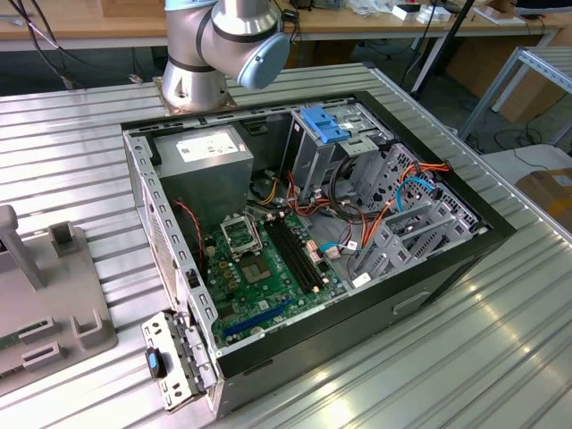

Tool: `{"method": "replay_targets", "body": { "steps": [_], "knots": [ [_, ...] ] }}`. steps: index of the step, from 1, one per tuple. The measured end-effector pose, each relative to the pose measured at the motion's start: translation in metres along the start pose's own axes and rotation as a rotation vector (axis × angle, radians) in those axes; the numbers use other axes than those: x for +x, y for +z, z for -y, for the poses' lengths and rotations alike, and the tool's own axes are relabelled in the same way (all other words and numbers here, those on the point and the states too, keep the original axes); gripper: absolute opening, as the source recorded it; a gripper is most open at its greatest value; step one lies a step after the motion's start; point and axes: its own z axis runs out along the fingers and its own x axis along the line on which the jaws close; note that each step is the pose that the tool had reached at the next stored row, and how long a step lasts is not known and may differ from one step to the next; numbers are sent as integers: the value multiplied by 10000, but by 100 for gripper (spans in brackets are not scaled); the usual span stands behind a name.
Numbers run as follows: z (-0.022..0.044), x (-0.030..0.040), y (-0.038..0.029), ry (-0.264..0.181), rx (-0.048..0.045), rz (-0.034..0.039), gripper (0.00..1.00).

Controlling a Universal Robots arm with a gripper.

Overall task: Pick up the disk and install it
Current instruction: 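Pick up the disk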

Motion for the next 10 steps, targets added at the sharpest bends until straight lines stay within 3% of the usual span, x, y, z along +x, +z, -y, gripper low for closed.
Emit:
{"method": "replay_targets", "body": {
  "steps": [10],
  "knots": [
    [-13, -10, 1, -1191, -27, -5, 11]
  ]
}}
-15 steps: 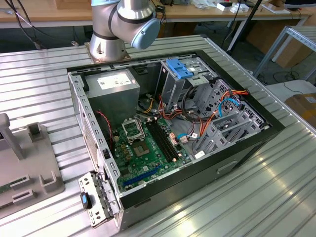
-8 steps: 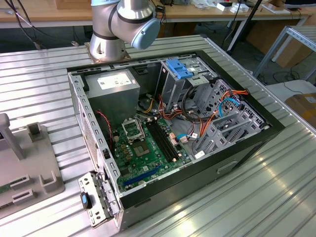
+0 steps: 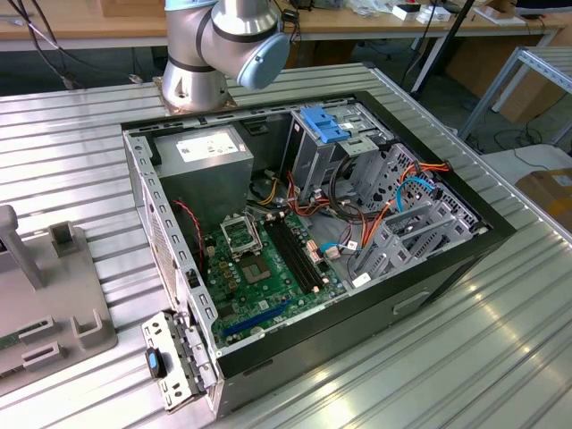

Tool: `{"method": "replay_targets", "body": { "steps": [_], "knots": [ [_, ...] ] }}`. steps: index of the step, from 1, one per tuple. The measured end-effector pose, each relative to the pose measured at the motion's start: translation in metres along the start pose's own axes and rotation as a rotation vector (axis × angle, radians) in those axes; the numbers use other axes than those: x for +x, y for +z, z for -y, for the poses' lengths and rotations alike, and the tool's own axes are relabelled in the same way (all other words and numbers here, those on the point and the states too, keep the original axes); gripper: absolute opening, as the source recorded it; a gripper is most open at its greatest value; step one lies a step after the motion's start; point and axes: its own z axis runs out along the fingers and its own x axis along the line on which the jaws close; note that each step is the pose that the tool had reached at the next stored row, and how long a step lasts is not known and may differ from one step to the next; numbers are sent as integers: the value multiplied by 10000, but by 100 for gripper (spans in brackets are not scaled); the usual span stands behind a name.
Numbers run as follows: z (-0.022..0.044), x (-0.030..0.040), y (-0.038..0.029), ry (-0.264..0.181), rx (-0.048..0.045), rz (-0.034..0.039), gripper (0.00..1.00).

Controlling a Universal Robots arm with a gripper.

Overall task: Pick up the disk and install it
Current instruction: 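Pick up the disk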

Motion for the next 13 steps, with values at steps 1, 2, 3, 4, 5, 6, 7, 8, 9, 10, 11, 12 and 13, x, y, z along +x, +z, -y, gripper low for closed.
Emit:
{"method": "replay_targets", "body": {
  "steps": [1, 2, 3, 4, 5, 6, 7, 8, 9, 10, 11, 12, 13],
  "knots": [
    [-1, -1, 0, -130, -3, 0, 11],
    [-1, -1, 0, -131, -3, -1, 11],
    [-1, -1, 0, -131, -3, -1, 11],
    [-1, -1, 0, -132, -3, -1, 11],
    [-1, -1, 0, -132, -3, -1, 11],
    [-1, -1, 0, -157, -3, -1, 11],
    [-1, -1, 0, -442, -9, -2, 11],
    [-1, -1, 1, -839, -18, -5, 11],
    [-1, -1, 1, -1058, -23, -6, 11],
    [-1, -1, 1, -1227, -26, -7, 11],
    [-1, -1, 2, -1509, -32, -9, 11],
    [-1, -1, 3, -2022, -41, -13, 11],
    [-1, -1, 3, -2236, -44, -14, 11]
  ]
}}
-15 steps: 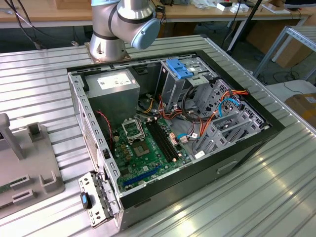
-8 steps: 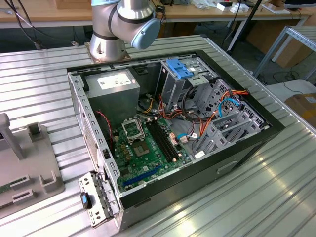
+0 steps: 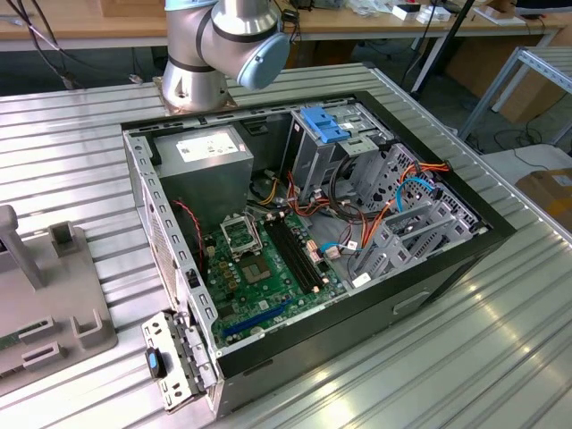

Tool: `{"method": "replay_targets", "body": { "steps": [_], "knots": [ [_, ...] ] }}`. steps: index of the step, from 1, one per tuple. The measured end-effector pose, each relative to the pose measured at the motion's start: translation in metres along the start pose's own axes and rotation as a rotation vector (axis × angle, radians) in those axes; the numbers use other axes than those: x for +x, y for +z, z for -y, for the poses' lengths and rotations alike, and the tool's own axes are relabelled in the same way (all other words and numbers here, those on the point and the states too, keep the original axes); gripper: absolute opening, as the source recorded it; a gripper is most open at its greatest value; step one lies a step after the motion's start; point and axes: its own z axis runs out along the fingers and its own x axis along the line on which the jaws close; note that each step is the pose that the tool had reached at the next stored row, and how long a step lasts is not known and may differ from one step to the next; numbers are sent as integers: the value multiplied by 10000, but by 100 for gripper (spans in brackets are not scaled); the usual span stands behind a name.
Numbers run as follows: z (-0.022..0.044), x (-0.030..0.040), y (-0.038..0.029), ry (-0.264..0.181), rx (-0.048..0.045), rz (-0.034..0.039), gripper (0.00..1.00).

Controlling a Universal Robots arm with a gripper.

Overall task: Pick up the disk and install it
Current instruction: 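Pick up the disk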

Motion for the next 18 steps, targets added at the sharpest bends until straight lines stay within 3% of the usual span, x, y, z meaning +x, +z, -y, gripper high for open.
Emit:
{"method": "replay_targets", "body": {
  "steps": [6, 8, 18],
  "knots": [
    [0, 0, 0, -1475, -20, -19, 11],
    [0, 0, 0, -2261, -29, -30, 11],
    [0, 0, 0, -4353, -50, -67, 11]
  ]
}}
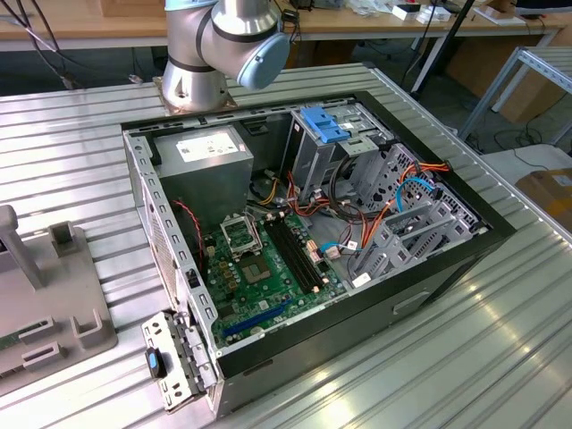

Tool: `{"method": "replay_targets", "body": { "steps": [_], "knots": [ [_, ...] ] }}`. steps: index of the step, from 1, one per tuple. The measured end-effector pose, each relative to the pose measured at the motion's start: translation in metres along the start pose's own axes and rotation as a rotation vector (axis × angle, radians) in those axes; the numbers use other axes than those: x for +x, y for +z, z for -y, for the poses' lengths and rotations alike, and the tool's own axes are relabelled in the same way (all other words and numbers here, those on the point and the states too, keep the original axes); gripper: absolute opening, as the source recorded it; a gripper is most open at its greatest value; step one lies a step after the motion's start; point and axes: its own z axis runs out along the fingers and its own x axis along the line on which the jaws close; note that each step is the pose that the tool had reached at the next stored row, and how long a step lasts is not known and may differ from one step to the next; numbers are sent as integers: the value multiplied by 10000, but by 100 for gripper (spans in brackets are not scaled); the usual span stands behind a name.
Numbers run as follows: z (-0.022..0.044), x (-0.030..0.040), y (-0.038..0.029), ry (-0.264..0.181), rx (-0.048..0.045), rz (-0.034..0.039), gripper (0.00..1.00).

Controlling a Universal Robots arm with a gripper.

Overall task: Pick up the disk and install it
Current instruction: 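Pick up the disk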

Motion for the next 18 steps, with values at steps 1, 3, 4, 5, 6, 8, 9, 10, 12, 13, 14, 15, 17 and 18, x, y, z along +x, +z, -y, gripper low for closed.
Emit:
{"method": "replay_targets", "body": {
  "steps": [1, 3, 4, 5, 6, 8, 9, 10, 12, 13, 14, 15, 17, 18],
  "knots": [
    [0, 0, 0, -298, -3, -5, 11],
    [0, 0, 0, -789, -9, -13, 11],
    [0, 0, 0, -1044, -11, -17, 11],
    [0, 0, 0, -1236, -13, -20, 11],
    [0, 0, 0, -1660, -17, -29, 11],
    [0, 0, 0, -2477, -26, -40, 11],
    [0, 0, 0, -2656, -28, -43, 11],
    [0, 0, 0, -2950, -31, -48, 11],
    [0, 0, 0, -3562, -38, -54, 11],
    [0, 0, 0, -3724, -40, -56, 11],
    [0, 0, 0, -4074, -44, -59, 11],
    [0, 0, 0, -4334, -47, -62, 11],
    [0, 0, 0, -4673, -50, -72, 11],
    [0, 0, 0, -4868, -52, -79, 11]
  ]
}}
